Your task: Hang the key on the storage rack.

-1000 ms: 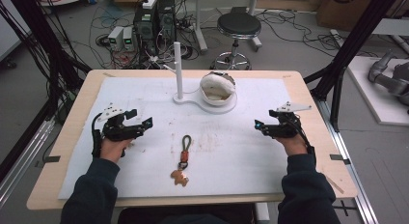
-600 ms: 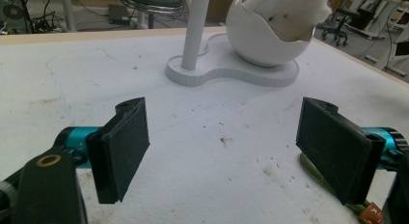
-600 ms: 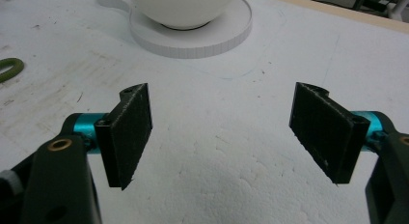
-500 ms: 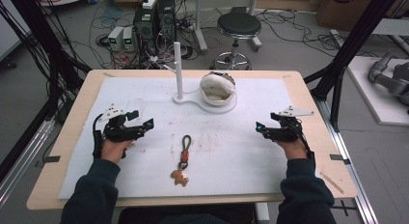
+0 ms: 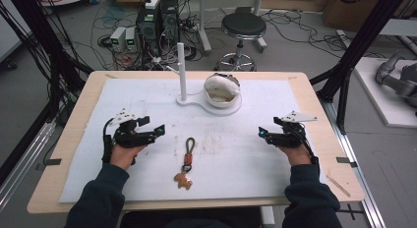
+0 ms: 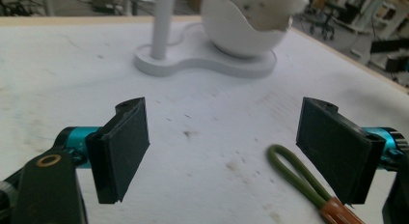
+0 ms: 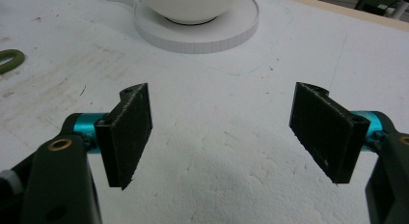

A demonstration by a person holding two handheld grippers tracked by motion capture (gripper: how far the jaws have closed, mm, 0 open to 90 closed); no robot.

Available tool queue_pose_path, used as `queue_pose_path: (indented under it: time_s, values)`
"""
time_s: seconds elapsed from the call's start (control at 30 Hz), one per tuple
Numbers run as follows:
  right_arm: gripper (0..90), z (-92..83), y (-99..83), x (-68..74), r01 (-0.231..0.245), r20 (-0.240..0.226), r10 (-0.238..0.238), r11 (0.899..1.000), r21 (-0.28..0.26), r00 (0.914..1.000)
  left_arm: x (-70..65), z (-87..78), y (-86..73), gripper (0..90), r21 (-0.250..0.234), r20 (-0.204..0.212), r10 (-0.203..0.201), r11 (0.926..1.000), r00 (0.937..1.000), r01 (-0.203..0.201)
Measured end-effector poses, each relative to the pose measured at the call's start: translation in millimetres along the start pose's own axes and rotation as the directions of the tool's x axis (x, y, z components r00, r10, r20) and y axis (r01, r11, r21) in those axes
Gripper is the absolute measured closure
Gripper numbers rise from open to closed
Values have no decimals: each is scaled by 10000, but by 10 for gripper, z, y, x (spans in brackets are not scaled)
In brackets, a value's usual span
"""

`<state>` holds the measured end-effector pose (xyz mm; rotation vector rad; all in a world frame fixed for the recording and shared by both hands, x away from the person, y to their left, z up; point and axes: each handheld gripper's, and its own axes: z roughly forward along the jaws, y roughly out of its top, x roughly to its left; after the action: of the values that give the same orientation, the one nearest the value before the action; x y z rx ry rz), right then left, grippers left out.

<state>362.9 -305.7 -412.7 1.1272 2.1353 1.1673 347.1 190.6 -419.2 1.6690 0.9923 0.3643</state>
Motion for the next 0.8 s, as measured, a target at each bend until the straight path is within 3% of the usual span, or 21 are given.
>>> queue_pose_path:
  time_s: [0.13,0.37,0.43,0.53,0.67,0.73,0.8]
  values:
    - [234,9,-6,-16,-82,-7,82,10000,24,10000,-212,151,-40,215,944,283,448,9944,9986,-473]
    - [233,-4,-11,-26,-177,45,177,9998,-21,9998,-395,310,-143,266,1535,571,607,9858,9965,-689]
    - [234,0,-11,-16,-160,37,160,9999,38,9999,-440,348,-173,272,1663,666,494,9842,9966,-599]
    - [235,6,-10,-7,-92,56,92,9999,46,9999,-544,425,-211,322,2129,971,566,9741,9937,-763]
    - [236,9,-13,-8,-68,21,68,9999,117,10000,-665,513,-269,389,2754,962,852,9551,9917,-1088]
    - [236,12,-15,-8,-57,7,57,9999,108,10000,-702,559,-305,413,3416,805,977,9322,9920,-1195]
    - [245,11,-18,-10,-21,26,20,9999,101,10000,-732,558,-305,408,3407,670,1056,9322,9921,-1222]
